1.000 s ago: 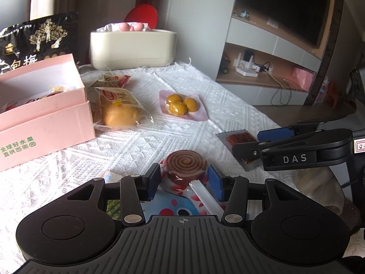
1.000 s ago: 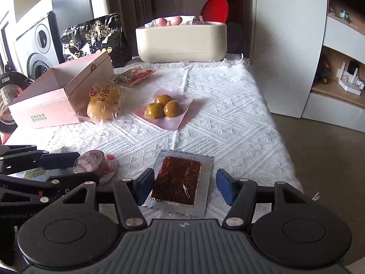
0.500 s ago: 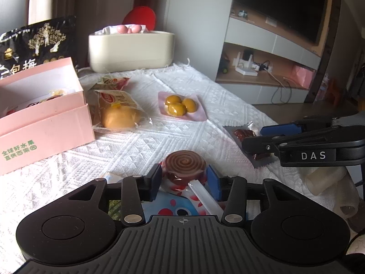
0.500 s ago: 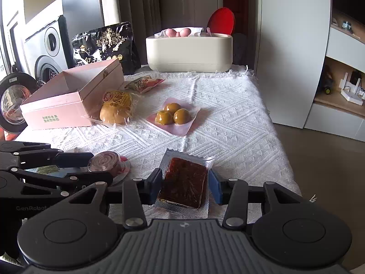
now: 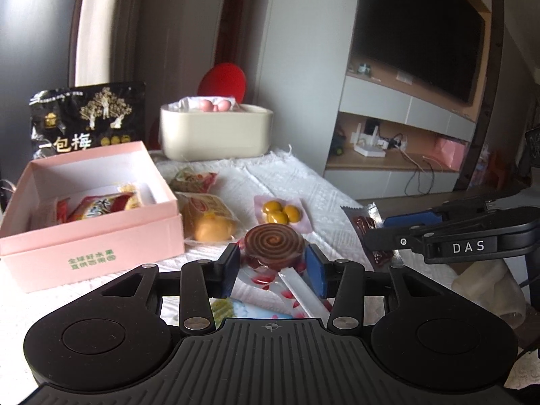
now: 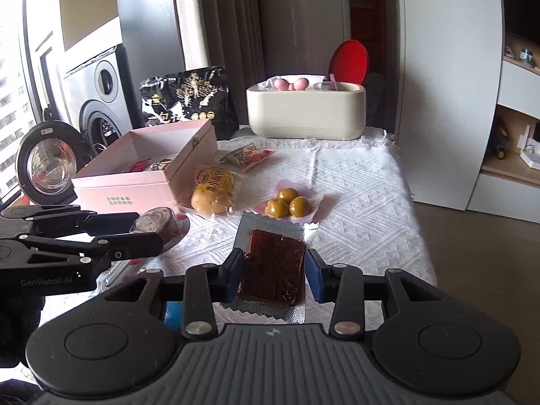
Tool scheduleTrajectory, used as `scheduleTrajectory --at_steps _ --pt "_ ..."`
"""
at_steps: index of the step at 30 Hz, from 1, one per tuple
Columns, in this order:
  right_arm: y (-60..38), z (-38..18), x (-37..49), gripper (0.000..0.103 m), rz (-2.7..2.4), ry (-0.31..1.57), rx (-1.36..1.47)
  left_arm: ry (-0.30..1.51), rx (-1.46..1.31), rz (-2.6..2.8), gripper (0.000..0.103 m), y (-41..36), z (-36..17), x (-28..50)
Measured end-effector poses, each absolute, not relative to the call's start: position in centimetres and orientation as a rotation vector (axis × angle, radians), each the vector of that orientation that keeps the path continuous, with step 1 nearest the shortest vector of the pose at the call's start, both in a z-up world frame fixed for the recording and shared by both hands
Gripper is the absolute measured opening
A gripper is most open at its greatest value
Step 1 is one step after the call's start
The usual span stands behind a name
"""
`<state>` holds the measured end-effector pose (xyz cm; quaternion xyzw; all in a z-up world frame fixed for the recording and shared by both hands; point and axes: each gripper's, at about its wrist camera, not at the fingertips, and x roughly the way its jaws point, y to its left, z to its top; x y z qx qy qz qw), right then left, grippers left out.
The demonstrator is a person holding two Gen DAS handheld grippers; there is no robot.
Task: Organize snacks
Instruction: 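Lower the spiral candy and jerky packet into the pink box and open both grippers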
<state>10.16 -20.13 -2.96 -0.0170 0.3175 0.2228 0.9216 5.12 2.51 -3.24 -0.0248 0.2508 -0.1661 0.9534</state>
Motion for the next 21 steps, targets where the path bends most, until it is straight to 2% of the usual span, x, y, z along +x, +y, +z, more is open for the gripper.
scheduleTrajectory --at_steps 6,11,14,18,21 --pt "-16.6 -0.5 10.3 0.039 0.551 0.594 -0.098 0.414 -0.065 -0.213 0.048 7.7 0.9 4.4" --pt "-13.0 1.4 11.8 0.039 0.588 0.529 -0.153 0.352 -0.084 -0.085 0.049 12.5 3.3 8.3" --pt "-10.8 1.8 13.0 0.039 0.608 0.512 -0.171 0.452 -0.175 -0.034 0.049 15.2 1.6 12.8" --pt "-8.3 1.8 14.8 0.039 0.622 0.53 -0.199 0.808 -0.363 -0.053 0.049 18.2 -3.3 19.1" --pt "-6.9 1.6 16.5 0.039 0.632 0.556 -0.216 0.75 -0.442 -0.128 0.05 19.6 -4.6 19.4"
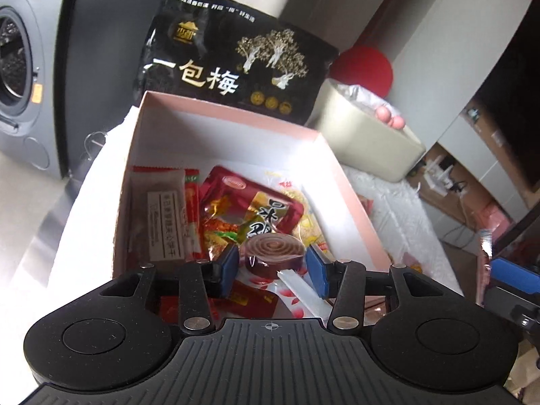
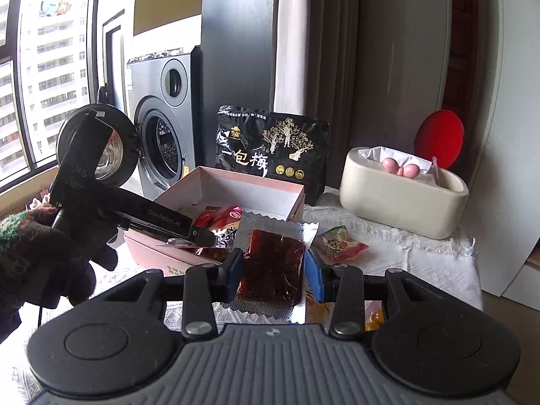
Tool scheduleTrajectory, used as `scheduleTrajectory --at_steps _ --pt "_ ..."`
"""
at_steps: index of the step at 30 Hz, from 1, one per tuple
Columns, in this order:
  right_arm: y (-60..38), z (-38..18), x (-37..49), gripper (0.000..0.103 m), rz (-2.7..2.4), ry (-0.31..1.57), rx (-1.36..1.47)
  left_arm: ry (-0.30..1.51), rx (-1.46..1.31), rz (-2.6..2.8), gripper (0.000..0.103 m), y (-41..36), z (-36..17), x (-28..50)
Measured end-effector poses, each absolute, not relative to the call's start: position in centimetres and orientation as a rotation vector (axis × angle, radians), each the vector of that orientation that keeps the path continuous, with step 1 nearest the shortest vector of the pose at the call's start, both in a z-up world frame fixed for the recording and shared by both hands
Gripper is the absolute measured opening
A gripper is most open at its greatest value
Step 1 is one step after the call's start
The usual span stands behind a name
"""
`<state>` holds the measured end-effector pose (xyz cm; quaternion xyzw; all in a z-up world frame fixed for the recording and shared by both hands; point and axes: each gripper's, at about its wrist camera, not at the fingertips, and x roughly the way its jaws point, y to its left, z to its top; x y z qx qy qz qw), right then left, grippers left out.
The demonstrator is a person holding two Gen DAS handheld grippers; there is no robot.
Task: Organize snacks
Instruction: 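Lower the spiral candy and jerky packet into the pink box and open both grippers, then move the left tool to the blue seaweed bag while right moves to the bread bun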
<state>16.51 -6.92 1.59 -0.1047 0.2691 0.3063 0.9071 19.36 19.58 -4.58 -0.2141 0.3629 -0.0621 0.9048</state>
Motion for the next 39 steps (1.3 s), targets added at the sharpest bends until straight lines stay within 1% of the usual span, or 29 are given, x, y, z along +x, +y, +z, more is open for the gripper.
scheduleTrajectory --at_steps 6,11,14,16,18,22,25,28,31,36,39 --pt "-3.2 1.1 21.7 0.039 0.66 0.638 -0.16 0.578 -0.43 -0.028 0.049 20.6 -2.5 17.4" --pt "0.6 0.6 25.9 0.04 0.654 0.668 -0.127 0.547 -0.433 -0.033 0.049 21.6 -1.2 16.0" --pt "2.3 0.2 28.0 0.049 0.653 0.696 -0.112 0.562 -0.429 -0.053 0.049 21.8 -1.1 16.4" --pt "2.7 0.0 28.7 0.05 0.655 0.717 -0.117 0.552 -0.428 -0.033 0.049 21.9 -0.9 16.4" --pt "2.1 0.2 28.3 0.05 0.658 0.705 -0.128 0.54 -0.437 -0.036 0.049 22.0 -0.7 16.1" --pt "-1.0 0.8 26.0 0.063 0.661 0.672 -0.15 0.564 -0.417 -0.05 0.049 20.7 -0.7 15.1" --pt "-3.6 0.6 23.4 0.068 0.67 0.66 -0.19 0.645 -0.415 -0.087 0.047 19.5 -1.0 14.7" --pt "-5.8 -0.4 20.9 0.07 0.667 0.669 -0.227 0.729 -0.399 -0.118 0.041 18.2 -1.5 15.2" --pt "-8.2 -1.8 18.7 0.07 0.643 0.698 -0.223 0.754 -0.392 -0.118 0.041 17.4 -2.1 16.5" --pt "-11.5 -4.3 16.3 0.07 0.626 0.773 -0.172 0.747 -0.513 -0.138 0.041 17.7 -3.5 19.3" --pt "-12.8 -5.5 15.3 0.07 0.61 0.784 -0.191 0.689 -0.529 -0.109 0.041 17.7 -2.5 18.4"
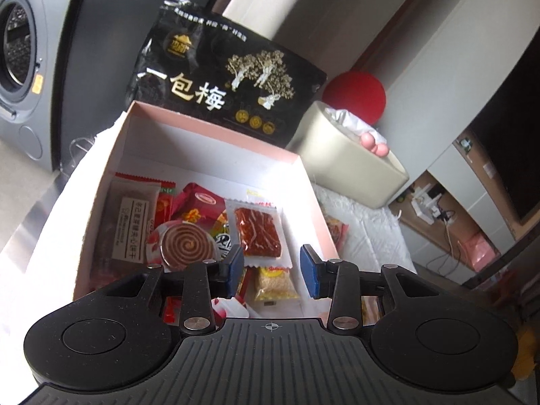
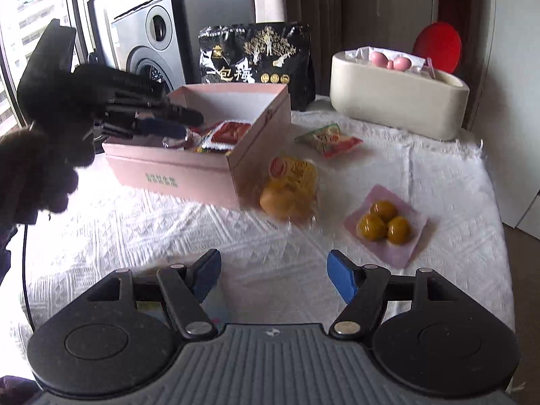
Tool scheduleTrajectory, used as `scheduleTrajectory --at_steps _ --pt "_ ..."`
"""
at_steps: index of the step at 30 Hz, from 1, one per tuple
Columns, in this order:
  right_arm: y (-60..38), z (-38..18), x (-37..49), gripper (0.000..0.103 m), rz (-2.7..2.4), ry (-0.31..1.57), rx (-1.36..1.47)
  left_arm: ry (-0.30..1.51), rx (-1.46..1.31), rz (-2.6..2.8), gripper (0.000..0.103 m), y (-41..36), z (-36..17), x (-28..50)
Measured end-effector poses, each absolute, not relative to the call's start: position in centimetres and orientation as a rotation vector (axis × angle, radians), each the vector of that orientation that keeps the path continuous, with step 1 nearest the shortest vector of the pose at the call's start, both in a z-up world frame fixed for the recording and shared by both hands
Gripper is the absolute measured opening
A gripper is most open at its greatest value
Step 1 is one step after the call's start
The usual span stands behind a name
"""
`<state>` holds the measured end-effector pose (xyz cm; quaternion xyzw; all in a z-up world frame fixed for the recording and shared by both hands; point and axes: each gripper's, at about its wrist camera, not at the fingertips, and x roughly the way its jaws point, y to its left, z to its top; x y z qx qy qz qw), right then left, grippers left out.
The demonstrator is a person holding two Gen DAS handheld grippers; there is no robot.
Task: Organize snacks
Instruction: 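Move the left tool to the blue seaweed bag while right moves to the bread bun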
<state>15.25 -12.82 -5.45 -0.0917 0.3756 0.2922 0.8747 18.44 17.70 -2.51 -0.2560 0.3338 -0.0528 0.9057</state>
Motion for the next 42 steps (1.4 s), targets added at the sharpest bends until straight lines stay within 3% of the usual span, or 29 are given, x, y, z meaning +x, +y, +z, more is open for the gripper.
scheduleTrajectory --at_steps 4,8,16,21,27,29,30,34,42 --pt "-14.4 -6.4 14.6 0.071 0.61 0.812 -0.157 0.678 -0.448 -0.156 0.041 15.8 -0.9 15.0" --pt "-14.6 -7.1 14.3 0.072 0.686 0.864 -0.09 0.78 -0.399 -0.239 0.041 13.6 -2.0 11.3" --pt "-14.4 -6.1 14.4 0.072 0.623 0.761 -0.1 0.966 -0.408 -0.275 0.041 10.9 -4.7 6.7" --pt "-12.6 -5.0 19.4 0.084 0.663 0.75 -0.044 1.063 -0.349 -0.358 0.041 8.3 -6.3 6.8" --pt "-8.6 -7.0 25.2 0.084 0.672 0.829 -0.068 1.024 -0.319 -0.336 0.041 7.7 -6.6 9.5" --pt "-8.5 -7.6 25.8 0.078 0.682 0.864 -0.049 1.009 -0.307 -0.324 0.041 7.8 -6.5 10.4" --pt "-8.8 -7.7 25.7 0.068 0.695 0.873 -0.038 0.999 -0.302 -0.315 0.041 7.9 -6.5 10.8" --pt "-10.9 -7.0 22.9 0.06 0.655 0.824 -0.072 0.962 -0.321 -0.268 0.041 8.4 -6.8 12.3" --pt "-18.3 -6.4 16.3 0.056 0.509 0.748 -0.081 0.852 -0.33 -0.247 0.041 7.8 -6.4 14.3"
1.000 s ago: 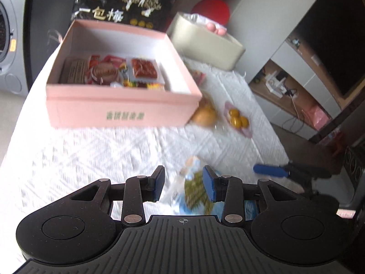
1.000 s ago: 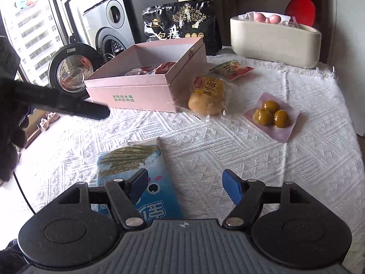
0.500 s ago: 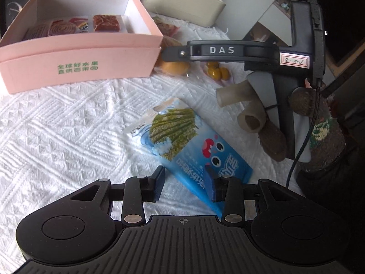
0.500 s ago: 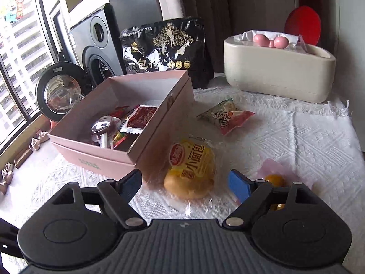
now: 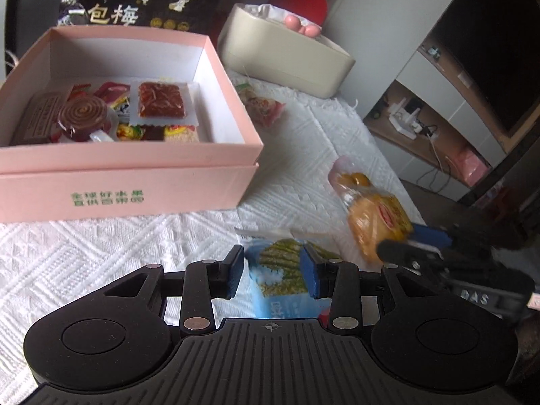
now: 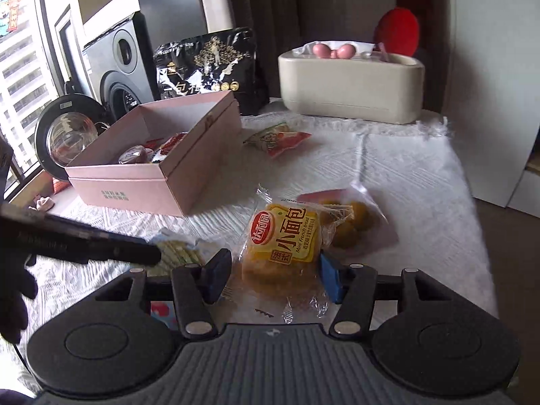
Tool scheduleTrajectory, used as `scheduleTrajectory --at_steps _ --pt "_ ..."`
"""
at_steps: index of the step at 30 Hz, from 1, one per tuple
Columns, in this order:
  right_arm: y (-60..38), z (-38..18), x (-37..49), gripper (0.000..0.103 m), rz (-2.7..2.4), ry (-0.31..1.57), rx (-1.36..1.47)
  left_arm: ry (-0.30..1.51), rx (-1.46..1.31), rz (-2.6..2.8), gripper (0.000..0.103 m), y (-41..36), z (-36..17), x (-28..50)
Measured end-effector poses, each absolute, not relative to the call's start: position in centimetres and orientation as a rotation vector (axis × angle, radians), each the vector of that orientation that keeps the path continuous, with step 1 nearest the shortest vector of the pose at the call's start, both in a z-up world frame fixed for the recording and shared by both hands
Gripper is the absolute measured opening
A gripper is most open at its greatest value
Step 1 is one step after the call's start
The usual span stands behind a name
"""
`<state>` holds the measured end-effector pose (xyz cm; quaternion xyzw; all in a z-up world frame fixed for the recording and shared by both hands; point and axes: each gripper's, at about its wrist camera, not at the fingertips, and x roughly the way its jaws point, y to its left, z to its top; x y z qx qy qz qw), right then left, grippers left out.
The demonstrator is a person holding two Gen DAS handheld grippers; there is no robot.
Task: Organize snacks
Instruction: 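Move the left tool to the blue seaweed bag while right moves to the bread bun, then grasp the blue seaweed bag with the left gripper and lift it while right moves off the bun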
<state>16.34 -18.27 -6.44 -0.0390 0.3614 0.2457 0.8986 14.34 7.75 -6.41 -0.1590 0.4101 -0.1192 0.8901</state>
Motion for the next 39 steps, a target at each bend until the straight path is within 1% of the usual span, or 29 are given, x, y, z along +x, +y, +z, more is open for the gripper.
scheduleTrajectory --at_steps 3,4,6,7,10,12,16,19,23,28,29,30,32,34,35,37,39 --pt "-20.2 -6.8 14.4 0.058 0.427 0.71 -0.096 0.804 -0.222 -0.213 0.041 6.3 -4.8 13.6" --pt "-20.9 -7.0 13.9 0.065 0.404 0.697 -0.088 0.8 -0.188 -0.214 0.041 5.7 -4.3 13.0" --pt "-21.8 -7.4 13.5 0.075 0.364 0.661 -0.067 0.796 -0.121 -0.236 0.041 3.9 -3.5 11.7" --pt "-22.1 -7.7 13.5 0.077 0.345 0.648 -0.063 0.795 -0.092 -0.255 0.041 2.9 -3.4 11.1" --pt "-22.4 -8.6 13.9 0.079 0.297 0.637 -0.017 0.802 -0.014 -0.331 0.042 -0.4 -3.9 10.0" --pt "-22.3 -9.1 14.3 0.08 0.295 0.652 0.004 0.802 0.065 -0.337 0.045 -2.3 -4.6 9.9" --pt "-23.4 -9.5 14.7 0.081 0.279 0.674 0.08 0.808 0.203 -0.317 0.043 -4.5 -6.3 9.8" --pt "-24.2 -9.8 15.0 0.082 0.276 0.694 0.143 0.786 0.281 -0.294 0.045 -4.6 -6.5 9.4" --pt "-24.3 -10.0 15.1 0.082 0.274 0.697 0.156 0.794 0.329 -0.223 0.046 -3.1 -6.6 9.1" --pt "-24.2 -10.0 15.0 0.083 0.272 0.698 0.156 0.809 0.315 -0.194 0.045 -2.1 -6.5 8.9" --pt "-24.2 -10.0 15.0 0.083 0.272 0.697 0.155 0.812 0.314 -0.199 0.046 -2.3 -6.5 8.8" --pt "-24.2 -10.0 15.1 0.083 0.272 0.697 0.155 0.814 0.309 -0.212 0.05 -2.5 -6.6 8.8" --pt "-24.3 -10.0 15.1 0.083 0.272 0.698 0.156 0.82 0.289 -0.25 0.074 -2.9 -6.8 8.9" --pt "-24.3 -10.0 15.2 0.083 0.272 0.7 0.156 0.83 0.241 -0.304 0.086 -2.9 -7.0 9.1" --pt "-24.3 -10.0 15.2 0.083 0.272 0.7 0.155 0.83 0.215 -0.335 0.088 -2.8 -6.9 9.1" --pt "-24.2 -10.0 15.3 0.083 0.272 0.701 0.153 0.823 0.154 -0.369 0.087 -2.3 -6.6 9.0" --pt "-24.2 -10.0 15.3 0.083 0.272 0.702 0.152 0.803 0.112 -0.352 0.081 -1.5 -6.1 8.6"
